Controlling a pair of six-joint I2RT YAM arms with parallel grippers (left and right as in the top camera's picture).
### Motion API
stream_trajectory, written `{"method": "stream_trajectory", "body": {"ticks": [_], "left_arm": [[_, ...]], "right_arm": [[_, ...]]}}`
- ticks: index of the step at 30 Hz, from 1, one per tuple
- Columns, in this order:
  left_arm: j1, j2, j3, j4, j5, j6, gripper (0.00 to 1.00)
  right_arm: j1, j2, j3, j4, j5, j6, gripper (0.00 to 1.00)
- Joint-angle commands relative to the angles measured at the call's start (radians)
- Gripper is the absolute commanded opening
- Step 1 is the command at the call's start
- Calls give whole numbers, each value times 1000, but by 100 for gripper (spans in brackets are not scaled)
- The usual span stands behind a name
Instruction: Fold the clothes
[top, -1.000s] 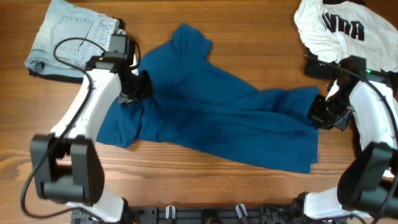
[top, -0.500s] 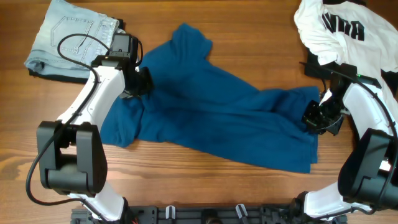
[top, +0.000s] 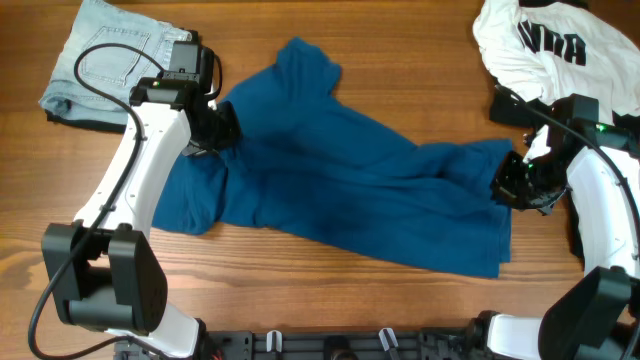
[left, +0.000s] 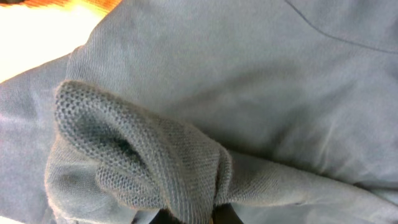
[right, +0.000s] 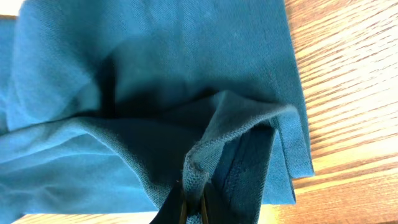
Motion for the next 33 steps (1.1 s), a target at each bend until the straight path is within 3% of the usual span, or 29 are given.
{"method": "stream_trajectory", "body": {"ticks": [1, 7, 10, 14, 19, 24, 28, 33], "left_arm": [[-1, -63, 74, -45, -14, 35, 4], [-2, -231, 259, -242, -12, 60, 4], [-2, -329, 259, -396, 21, 56, 4], [-2, -373, 259, -554, 20, 53, 4], [-2, -330, 256, -482, 30, 53, 4], [-2, -237, 256, -525, 31, 61, 4], [0, -146, 255, -545, -29, 61, 4], [56, -53, 255, -515, -51, 61, 4]], "right_arm": [[-4, -115, 94, -25, -27, 1, 4], [-4, -327, 317, -251, -16, 2, 4], [-4, -410, 331, -415, -9, 36, 4], [-4, -480, 290, -425, -53, 71, 4], [-4, -428, 275, -407, 26, 56, 4], [-4, -383, 238, -425, 26, 51, 4], [-4, -365, 57, -399, 23, 52, 4], [-5, -343, -174, -215, -58, 156, 4]]}}
